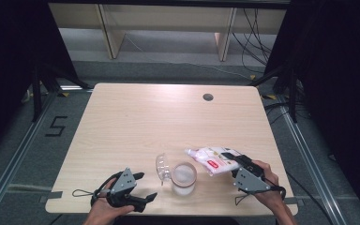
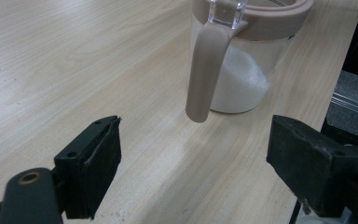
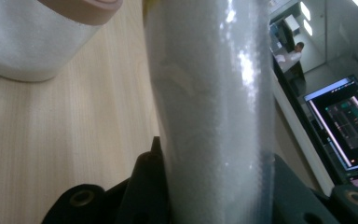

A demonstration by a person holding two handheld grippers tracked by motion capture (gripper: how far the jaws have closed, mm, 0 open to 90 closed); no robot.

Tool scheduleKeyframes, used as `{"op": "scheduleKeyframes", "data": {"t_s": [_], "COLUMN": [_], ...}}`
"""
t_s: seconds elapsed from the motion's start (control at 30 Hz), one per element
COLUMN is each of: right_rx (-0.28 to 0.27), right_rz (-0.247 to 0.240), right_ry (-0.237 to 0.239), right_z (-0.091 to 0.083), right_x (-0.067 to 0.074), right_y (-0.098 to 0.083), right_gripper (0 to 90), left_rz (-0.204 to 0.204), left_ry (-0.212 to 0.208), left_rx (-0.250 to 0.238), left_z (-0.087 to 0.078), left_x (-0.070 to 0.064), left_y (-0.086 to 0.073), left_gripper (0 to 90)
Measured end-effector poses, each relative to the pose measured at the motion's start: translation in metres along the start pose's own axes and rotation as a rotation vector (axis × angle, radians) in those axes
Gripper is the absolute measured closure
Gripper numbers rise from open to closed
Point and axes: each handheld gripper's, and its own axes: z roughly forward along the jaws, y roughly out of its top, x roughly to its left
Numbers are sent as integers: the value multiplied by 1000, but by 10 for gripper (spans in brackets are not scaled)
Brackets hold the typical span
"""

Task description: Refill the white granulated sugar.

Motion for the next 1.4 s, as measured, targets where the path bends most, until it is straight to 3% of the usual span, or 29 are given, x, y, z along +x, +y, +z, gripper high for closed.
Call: {"op": "scheduleKeyframes", "data": {"t_s": [0.03, 0.1, 0.13, 0.17, 0.37, 0.83, 1.0, 1.03, 1.1, 1.13, 1.2, 1.23, 1.3, 1.33, 1.37, 1.4], "right_rx": [-1, 1, -7, -9, -33, -59, -69, -73, -65, -66, -65, -67, -58, -50, -36, -36], "right_rz": [-20, 12, -8, 36, 87, 320, 373, 387, 408, 455, 467, 495, 483, 530, 534, 499], "right_ry": [-4, 2, -12, 5, -4, 27, 32, 11, 12, 7, 5, -3, -7, 0, 5, -5], "right_z": [1, 4, 4, 5, 10, 17, 18, 18, 18, 19, 19, 19, 19, 19, 18, 19], "right_x": [-1, -1, -2, -2, -4, -4, -6, -6, -6, -6, -7, -7, -8, -7, -7, -8], "right_y": [0, -2, -2, -3, -6, -22, -29, -30, -31, -32, -34, -35, -36, -36, -35, -35], "right_gripper": [767, 767, 768, 768, 769, 773, 773, 774, 773, 772, 772, 771, 768, 766, 766, 766], "left_rz": [1, 1, 0, -4, -8, 2, 2, 4, 8, 19, -1, 1, -3, -6, -6, 4], "left_ry": [0, 0, -1, 0, 6, 4, 6, 6, 6, 14, 5, 0, 1, 1, 6, 6], "left_rx": [2, 2, -4, -7, -2, 8, 8, 8, 7, 23, 3, 2, -1, -9, -7, 10], "left_z": [0, 0, 0, 1, 1, 1, 0, 0, 0, -1, 0, 0, 0, 1, 1, 0], "left_x": [0, 0, 0, 0, -1, 0, 0, 0, 0, 1, -1, 0, 0, 0, -1, 0], "left_y": [0, 0, 0, 0, 0, 0, 0, 0, 0, 0, 0, 0, 0, 0, 0, 0], "left_gripper": [172, 172, 172, 172, 172, 172, 172, 172, 172, 172, 172, 172, 172, 172, 172, 172]}}
